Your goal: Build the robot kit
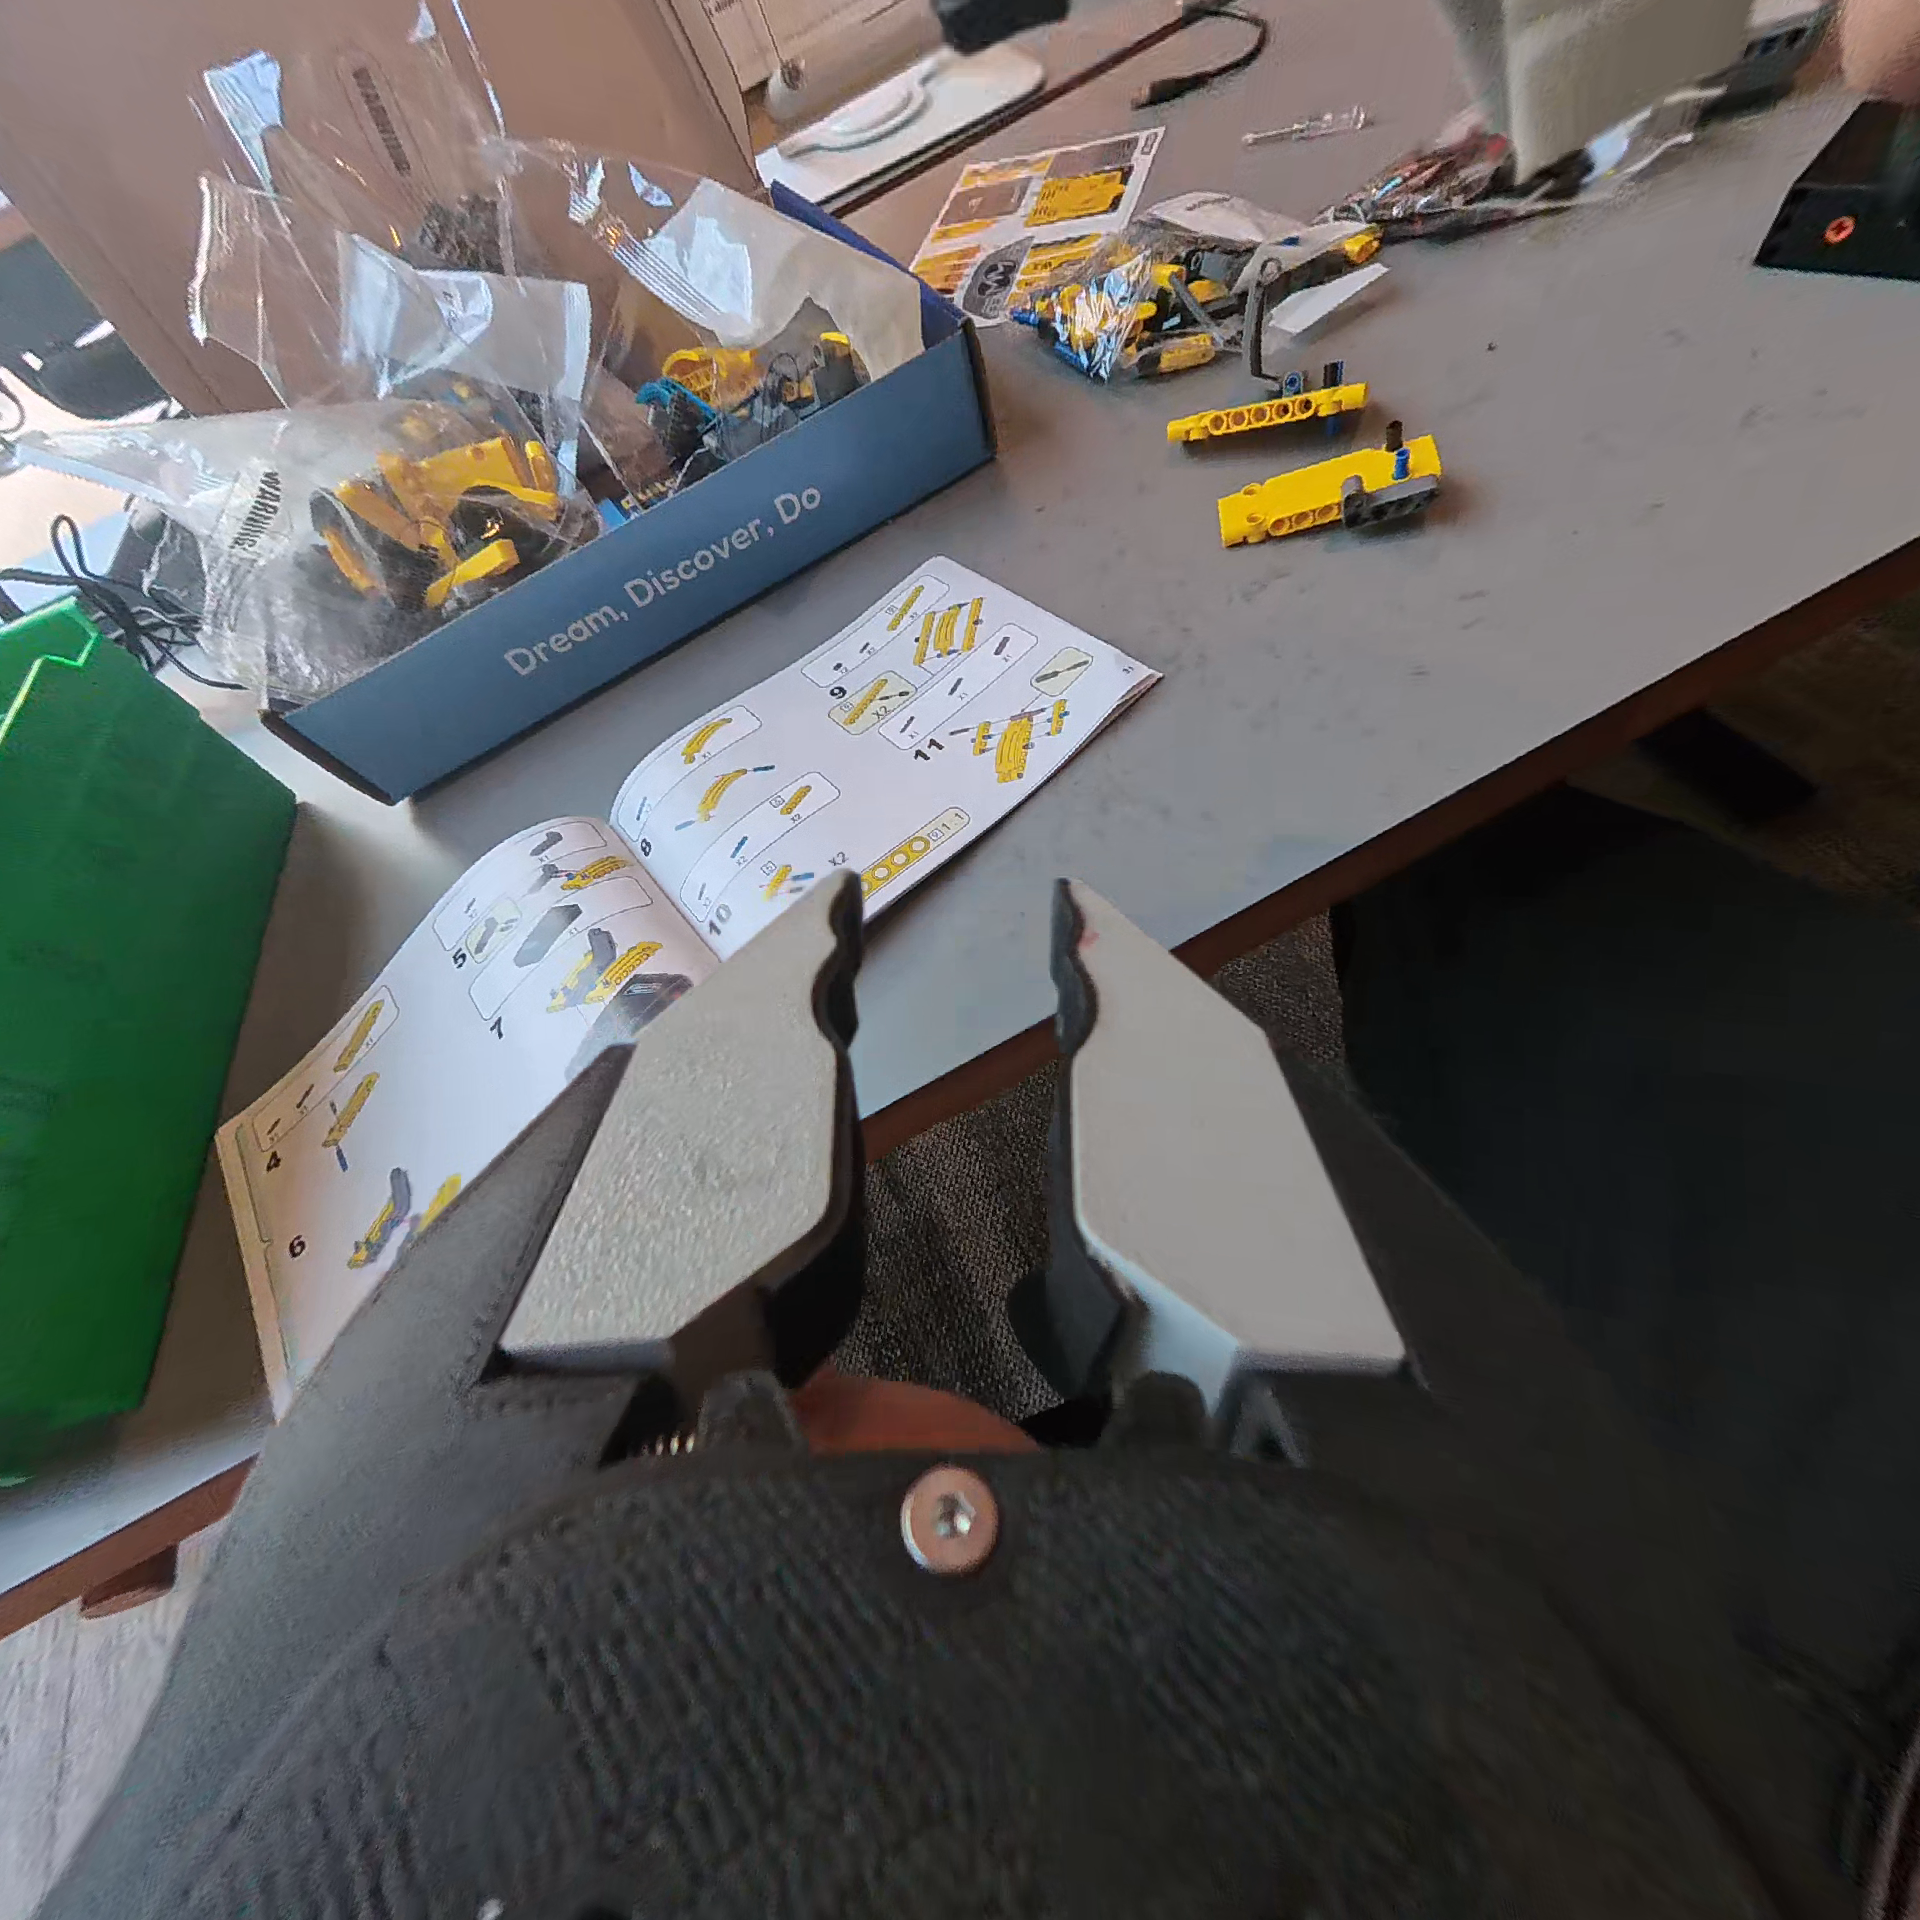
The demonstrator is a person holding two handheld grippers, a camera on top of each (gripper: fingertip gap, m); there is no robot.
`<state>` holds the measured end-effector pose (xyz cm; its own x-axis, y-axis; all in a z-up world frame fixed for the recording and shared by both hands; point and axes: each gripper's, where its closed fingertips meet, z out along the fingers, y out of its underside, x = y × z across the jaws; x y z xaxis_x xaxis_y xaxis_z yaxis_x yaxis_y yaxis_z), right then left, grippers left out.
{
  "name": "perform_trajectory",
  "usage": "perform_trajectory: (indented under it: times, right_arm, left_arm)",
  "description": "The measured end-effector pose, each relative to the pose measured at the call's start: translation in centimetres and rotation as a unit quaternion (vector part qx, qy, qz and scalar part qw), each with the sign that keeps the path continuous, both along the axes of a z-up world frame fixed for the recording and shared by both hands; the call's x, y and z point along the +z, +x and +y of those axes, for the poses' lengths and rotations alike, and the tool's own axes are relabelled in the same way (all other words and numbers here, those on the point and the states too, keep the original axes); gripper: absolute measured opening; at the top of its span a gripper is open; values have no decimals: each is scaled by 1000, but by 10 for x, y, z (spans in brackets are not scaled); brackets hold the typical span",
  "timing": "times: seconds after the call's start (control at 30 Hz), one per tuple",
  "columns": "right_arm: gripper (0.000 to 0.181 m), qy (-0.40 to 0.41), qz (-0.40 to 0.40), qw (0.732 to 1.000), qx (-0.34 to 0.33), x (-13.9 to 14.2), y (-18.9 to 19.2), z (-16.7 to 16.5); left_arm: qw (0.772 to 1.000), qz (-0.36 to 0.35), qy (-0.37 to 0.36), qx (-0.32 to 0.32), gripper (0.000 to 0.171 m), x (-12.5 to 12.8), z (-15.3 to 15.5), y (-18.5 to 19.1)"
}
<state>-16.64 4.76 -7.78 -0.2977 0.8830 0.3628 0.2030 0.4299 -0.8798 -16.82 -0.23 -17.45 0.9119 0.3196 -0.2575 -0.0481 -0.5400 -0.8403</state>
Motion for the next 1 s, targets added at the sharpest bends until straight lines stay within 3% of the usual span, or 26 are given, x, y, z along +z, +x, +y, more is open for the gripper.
perform_trajectory:
  times: [0.1, 0.27, 0.47, 0.83, 1.0]
  right_arm:
    - [0, 2, -12, 1000, 23, -7, 0, -6]
    - [0, 17, -41, 998, 36, -27, -4, -18]
    - [0, 21, -38, 998, 37, -29, -5, -22]
    - [0, 53, -34, 998, 14, -27, -5, -4]
    - [0, 12, -9, 1000, 1, -10, -4, 10]
  left_arm:
    - [1000, -5, 7, 11, 0, 0, -1, -5]
    - [999, -8, 21, 33, 0, 5, -5, -14]
    - [999, -7, 33, 31, 4, 11, -7, -15]
    - [999, -7, 33, 31, 10, 13, -6, -12]
    - [999, -7, 35, 32, 10, 16, -8, -12]
